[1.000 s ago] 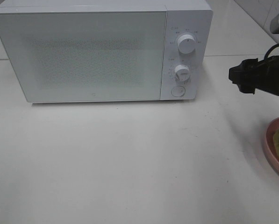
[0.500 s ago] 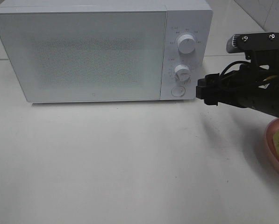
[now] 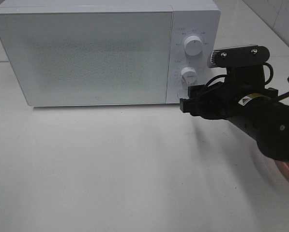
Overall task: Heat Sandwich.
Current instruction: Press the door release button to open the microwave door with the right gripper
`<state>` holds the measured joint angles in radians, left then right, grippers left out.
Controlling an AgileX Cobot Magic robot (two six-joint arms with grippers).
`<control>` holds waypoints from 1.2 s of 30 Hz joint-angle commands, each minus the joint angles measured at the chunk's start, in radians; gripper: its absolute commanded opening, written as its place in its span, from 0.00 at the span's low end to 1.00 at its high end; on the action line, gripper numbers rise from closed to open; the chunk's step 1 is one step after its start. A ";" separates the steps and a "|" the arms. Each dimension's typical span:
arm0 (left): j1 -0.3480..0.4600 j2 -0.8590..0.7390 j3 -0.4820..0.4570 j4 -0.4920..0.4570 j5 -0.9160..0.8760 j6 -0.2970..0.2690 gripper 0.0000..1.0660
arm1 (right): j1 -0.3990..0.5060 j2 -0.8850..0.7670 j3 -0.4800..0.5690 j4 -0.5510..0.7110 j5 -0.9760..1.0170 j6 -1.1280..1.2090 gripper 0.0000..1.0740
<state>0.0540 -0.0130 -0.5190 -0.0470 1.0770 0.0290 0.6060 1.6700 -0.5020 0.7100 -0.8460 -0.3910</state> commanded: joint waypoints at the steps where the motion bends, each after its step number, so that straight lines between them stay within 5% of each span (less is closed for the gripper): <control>1: -0.004 -0.015 0.003 -0.009 -0.003 -0.005 0.90 | 0.049 0.016 -0.001 0.058 -0.066 -0.013 0.70; 19: -0.004 -0.015 0.003 -0.009 -0.003 -0.005 0.90 | 0.145 0.044 -0.001 0.111 -0.098 0.035 0.70; 36: -0.004 -0.015 0.003 -0.009 -0.003 -0.005 0.90 | 0.145 0.044 -0.001 0.111 -0.071 0.873 0.70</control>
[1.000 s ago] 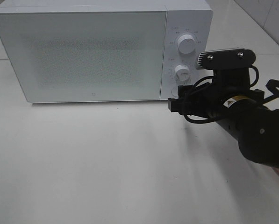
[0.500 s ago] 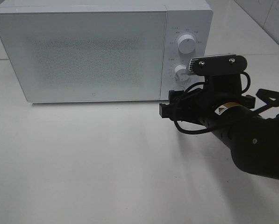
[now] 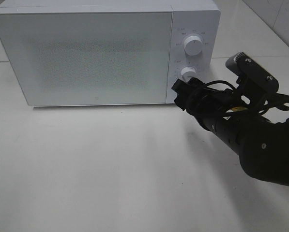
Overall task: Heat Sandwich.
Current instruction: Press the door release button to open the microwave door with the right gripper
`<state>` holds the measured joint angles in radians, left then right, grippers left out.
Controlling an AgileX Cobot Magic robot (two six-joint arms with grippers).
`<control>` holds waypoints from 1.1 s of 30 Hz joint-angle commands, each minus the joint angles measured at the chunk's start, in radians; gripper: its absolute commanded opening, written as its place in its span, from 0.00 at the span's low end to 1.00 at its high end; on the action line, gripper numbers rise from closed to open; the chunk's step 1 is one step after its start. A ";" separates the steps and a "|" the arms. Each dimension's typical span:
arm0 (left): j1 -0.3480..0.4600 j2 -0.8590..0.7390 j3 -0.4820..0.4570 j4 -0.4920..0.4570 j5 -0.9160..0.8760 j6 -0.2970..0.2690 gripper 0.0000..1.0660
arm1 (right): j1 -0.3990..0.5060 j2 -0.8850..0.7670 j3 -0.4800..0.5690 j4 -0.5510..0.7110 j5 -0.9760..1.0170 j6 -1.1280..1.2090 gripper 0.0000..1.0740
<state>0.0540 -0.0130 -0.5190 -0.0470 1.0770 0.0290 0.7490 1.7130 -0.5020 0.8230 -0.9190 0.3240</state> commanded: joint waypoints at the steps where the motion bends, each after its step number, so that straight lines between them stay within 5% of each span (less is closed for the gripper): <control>1: -0.004 -0.015 0.003 -0.009 -0.003 -0.005 0.90 | 0.002 0.001 -0.001 -0.002 0.003 0.206 0.70; 11: -0.004 -0.015 0.003 -0.009 -0.003 -0.005 0.90 | 0.002 0.001 -0.001 -0.002 0.026 0.647 0.59; 16: -0.004 -0.015 0.003 -0.009 -0.003 -0.005 0.90 | 0.002 0.001 -0.001 -0.002 0.026 0.783 0.44; 21: -0.004 -0.015 0.003 -0.009 -0.003 -0.005 0.90 | 0.002 0.001 -0.001 0.002 0.026 0.828 0.12; 25: -0.004 -0.015 0.003 -0.009 -0.003 -0.005 0.90 | 0.002 0.001 -0.001 0.002 0.026 0.829 0.00; 33: -0.004 -0.015 0.003 -0.009 -0.003 -0.005 0.90 | -0.002 0.003 -0.001 0.004 0.025 0.848 0.00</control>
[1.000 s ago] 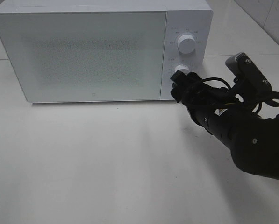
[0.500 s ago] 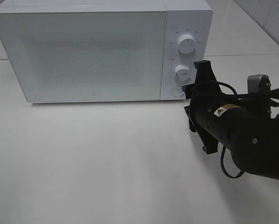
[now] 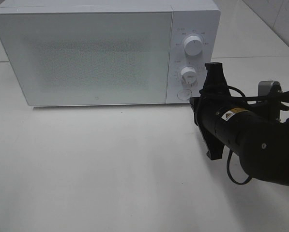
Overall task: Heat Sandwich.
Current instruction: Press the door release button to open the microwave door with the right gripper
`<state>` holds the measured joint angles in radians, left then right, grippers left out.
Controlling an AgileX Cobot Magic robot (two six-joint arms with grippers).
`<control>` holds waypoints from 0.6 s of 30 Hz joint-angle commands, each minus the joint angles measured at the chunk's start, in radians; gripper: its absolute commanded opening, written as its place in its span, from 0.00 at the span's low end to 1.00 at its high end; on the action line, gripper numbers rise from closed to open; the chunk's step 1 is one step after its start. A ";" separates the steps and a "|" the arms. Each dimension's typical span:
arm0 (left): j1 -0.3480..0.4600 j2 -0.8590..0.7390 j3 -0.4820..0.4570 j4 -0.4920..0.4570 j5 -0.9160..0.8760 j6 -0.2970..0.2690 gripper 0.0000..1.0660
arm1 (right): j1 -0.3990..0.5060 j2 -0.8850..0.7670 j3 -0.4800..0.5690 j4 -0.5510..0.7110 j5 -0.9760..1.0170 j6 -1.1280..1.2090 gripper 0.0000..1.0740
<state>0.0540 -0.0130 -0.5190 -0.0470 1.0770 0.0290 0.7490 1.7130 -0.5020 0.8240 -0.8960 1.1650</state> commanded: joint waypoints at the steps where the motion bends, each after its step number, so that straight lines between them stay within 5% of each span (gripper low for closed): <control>1: -0.004 -0.015 0.003 -0.009 -0.003 -0.005 0.90 | -0.002 0.006 -0.001 0.008 -0.001 0.007 0.00; 18: -0.004 -0.015 0.003 -0.009 -0.003 -0.005 0.90 | -0.051 0.168 -0.075 -0.006 -0.048 0.086 0.01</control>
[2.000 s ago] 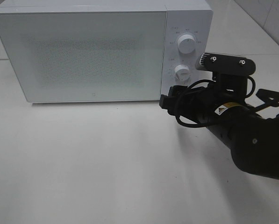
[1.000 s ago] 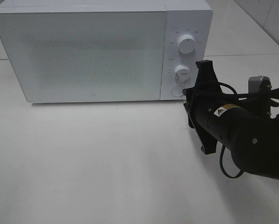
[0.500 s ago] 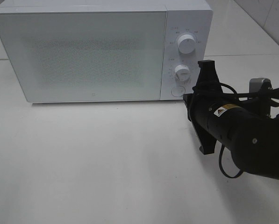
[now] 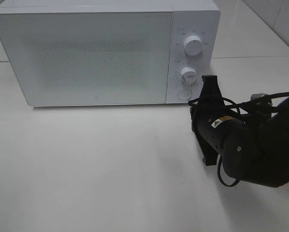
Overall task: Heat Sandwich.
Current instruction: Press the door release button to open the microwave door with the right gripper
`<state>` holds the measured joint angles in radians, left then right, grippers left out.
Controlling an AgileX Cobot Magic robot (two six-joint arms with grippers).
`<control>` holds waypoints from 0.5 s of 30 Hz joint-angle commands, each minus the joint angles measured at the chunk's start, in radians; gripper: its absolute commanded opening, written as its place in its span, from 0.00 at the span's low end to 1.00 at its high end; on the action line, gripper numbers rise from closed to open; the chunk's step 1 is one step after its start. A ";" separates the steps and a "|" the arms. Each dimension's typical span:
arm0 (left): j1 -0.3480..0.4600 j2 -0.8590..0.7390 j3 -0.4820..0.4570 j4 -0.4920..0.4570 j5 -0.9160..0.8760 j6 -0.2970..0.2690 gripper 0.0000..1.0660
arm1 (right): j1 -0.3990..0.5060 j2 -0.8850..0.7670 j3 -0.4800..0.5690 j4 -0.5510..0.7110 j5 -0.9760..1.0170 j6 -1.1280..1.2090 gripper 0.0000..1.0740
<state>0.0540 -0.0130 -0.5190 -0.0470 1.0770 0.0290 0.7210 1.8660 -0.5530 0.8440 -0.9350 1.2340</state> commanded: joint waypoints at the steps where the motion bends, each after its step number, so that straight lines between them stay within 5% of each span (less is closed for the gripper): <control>1: -0.004 -0.015 0.003 -0.009 -0.003 -0.005 0.90 | -0.043 0.029 -0.040 -0.050 -0.003 0.019 0.01; 15: -0.004 -0.015 0.003 -0.009 -0.003 -0.005 0.90 | -0.131 0.131 -0.163 -0.128 0.017 0.027 0.00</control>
<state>0.0540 -0.0130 -0.5190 -0.0470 1.0770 0.0290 0.6010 1.9920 -0.6990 0.7370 -0.9200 1.2600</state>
